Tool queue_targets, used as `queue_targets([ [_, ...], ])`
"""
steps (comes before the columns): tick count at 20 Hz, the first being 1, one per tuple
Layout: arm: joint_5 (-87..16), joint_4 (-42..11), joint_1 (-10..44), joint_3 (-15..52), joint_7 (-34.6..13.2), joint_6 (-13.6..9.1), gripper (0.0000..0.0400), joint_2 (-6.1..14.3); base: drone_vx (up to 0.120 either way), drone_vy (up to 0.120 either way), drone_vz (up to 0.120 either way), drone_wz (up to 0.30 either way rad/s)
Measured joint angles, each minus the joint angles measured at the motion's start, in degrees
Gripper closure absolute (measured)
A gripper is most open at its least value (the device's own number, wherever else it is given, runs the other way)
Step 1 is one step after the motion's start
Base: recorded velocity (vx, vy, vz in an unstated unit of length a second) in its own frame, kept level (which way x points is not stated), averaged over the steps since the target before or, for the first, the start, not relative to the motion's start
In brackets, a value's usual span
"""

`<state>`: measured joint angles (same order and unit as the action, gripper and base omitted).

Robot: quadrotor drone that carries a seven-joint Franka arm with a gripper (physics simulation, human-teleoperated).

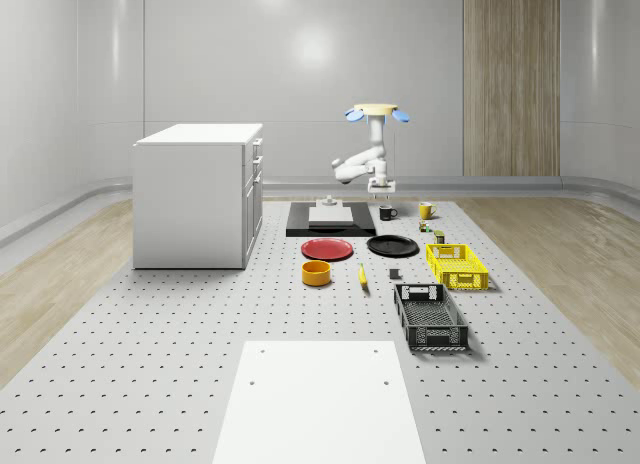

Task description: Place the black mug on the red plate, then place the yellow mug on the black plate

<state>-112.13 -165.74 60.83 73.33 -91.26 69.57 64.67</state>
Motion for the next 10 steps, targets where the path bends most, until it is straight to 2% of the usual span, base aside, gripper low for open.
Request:
queue_targets([
  [10, -4.3, 1.3, -0.6, -5.5, 0.9, 6.3, 0.0000, 4.8, 0.000, 0.000, 0.000, 0.000],
])
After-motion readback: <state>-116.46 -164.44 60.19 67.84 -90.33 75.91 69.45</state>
